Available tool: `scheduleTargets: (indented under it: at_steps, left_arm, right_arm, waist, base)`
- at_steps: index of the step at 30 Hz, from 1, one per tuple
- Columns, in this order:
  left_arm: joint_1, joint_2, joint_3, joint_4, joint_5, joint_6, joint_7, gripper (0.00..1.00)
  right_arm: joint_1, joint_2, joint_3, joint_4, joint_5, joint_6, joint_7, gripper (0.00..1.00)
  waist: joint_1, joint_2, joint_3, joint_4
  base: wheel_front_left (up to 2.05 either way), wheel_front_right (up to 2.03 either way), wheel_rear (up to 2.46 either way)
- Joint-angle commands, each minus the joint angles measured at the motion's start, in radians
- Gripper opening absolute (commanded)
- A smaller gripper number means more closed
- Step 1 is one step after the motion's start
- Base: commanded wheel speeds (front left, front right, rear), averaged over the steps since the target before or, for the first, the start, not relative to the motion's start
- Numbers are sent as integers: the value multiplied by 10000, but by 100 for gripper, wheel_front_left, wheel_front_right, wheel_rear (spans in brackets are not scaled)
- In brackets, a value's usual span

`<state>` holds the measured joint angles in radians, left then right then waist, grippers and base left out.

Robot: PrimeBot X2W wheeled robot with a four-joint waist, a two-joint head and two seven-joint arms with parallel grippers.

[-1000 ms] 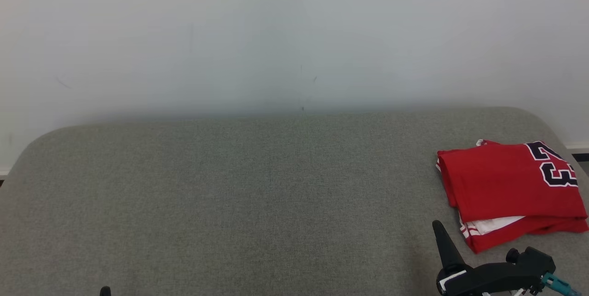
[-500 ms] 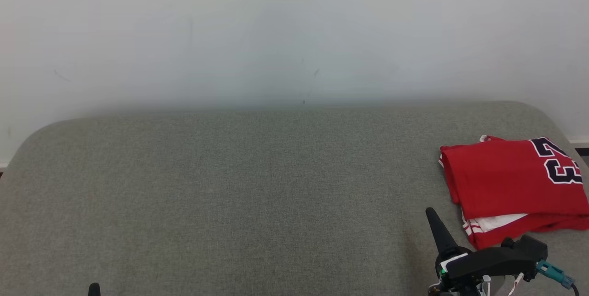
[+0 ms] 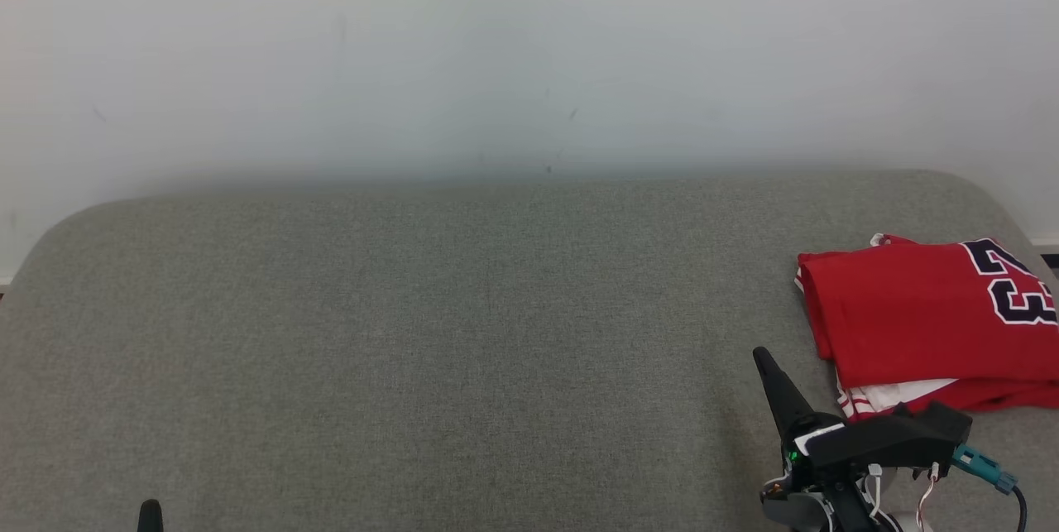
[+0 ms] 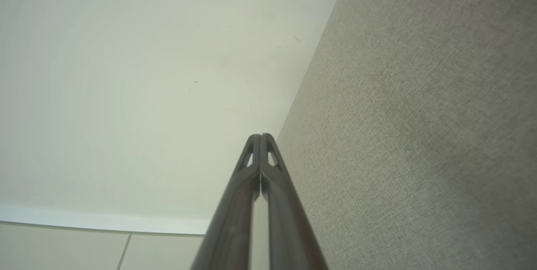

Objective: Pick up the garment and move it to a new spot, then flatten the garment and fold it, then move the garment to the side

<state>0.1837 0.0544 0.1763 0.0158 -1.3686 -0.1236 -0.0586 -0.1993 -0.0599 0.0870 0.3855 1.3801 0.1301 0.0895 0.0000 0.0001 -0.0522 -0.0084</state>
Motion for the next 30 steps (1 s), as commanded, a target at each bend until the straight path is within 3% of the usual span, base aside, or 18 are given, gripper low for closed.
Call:
scheduleTargets:
  at_steps: [1,30]
  left_arm:
    - [-156,-20,62,-106,-209,-8,51,0]
    - [-309,-49,582,-378,-2724,16,462,0]
  right_arm:
    - [-212,27,14,-4,170,8,79,0]
    - [-1199,107,46,611,2540,11,796,0]
  waist:
    - [0,-1,14,4]
    - [0,-1,499,85]
  base:
    - [0,0,0]
    - [0,0,0]
